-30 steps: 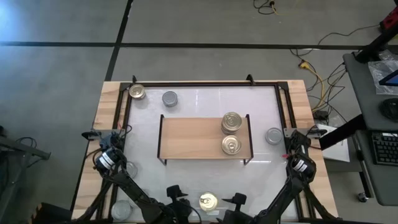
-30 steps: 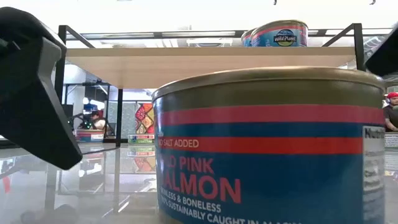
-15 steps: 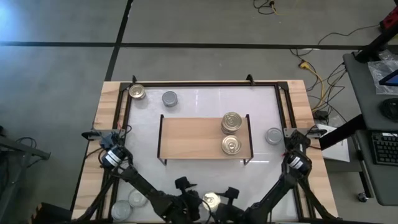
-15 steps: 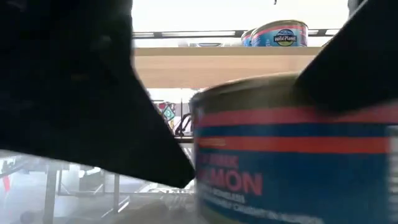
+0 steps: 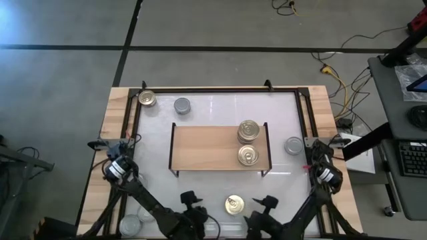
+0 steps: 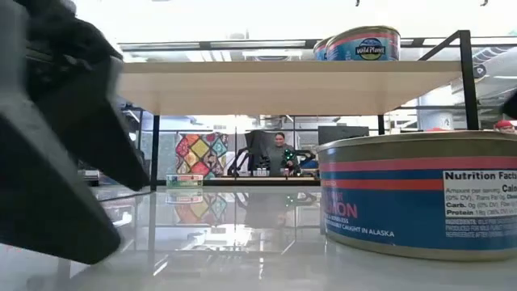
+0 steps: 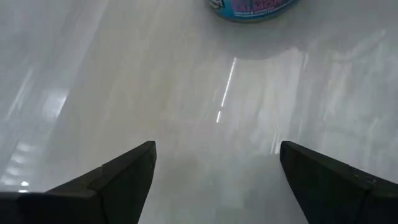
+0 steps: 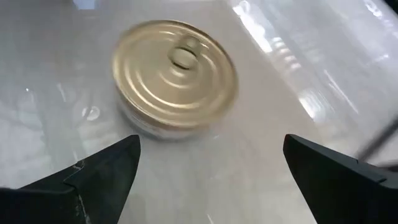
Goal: Stack canned seafood by type on shelf
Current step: Stack the blue-pink tuna can on top of the other blue-pink tuna can on the shelf
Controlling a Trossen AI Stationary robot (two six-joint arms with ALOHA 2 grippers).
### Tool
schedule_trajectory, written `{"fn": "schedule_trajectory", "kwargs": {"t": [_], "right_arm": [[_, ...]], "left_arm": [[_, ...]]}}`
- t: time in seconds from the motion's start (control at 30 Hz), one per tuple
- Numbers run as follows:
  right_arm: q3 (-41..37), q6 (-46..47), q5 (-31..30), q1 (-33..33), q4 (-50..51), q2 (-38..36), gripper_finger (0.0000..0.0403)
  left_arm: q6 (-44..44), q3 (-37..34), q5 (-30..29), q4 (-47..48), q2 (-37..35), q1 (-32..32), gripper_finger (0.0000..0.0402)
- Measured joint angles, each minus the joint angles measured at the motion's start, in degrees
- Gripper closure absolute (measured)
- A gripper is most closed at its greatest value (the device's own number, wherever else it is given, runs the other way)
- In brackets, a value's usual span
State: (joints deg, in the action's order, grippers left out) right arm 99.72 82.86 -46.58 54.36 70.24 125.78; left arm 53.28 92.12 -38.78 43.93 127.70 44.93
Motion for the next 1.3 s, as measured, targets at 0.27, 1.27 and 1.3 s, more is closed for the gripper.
{"fn": "schedule_trajectory", "kwargs": {"t": [0.27, 1.27, 1.3], "right_arm": [[-5.8, 8.7, -0.5, 0.1, 2.0, -0.1, 0.0016], [-3.6, -11.4, 0.5, -1.9, -15.3, -0.5, 0.0017], [-3.6, -10.9, 0.5, -1.7, -15.3, -0.5, 0.0017]], "left_arm": [[-10.7, 0.0, 5.1, -4.2, -0.9, -3.8, 0.0075], [-2.0, -6.3, 3.1, -9.1, -5.5, -2.7, 0.014], [-2.1, -6.2, 3.4, -13.1, -5.1, -2.5, 0.0151]]}}
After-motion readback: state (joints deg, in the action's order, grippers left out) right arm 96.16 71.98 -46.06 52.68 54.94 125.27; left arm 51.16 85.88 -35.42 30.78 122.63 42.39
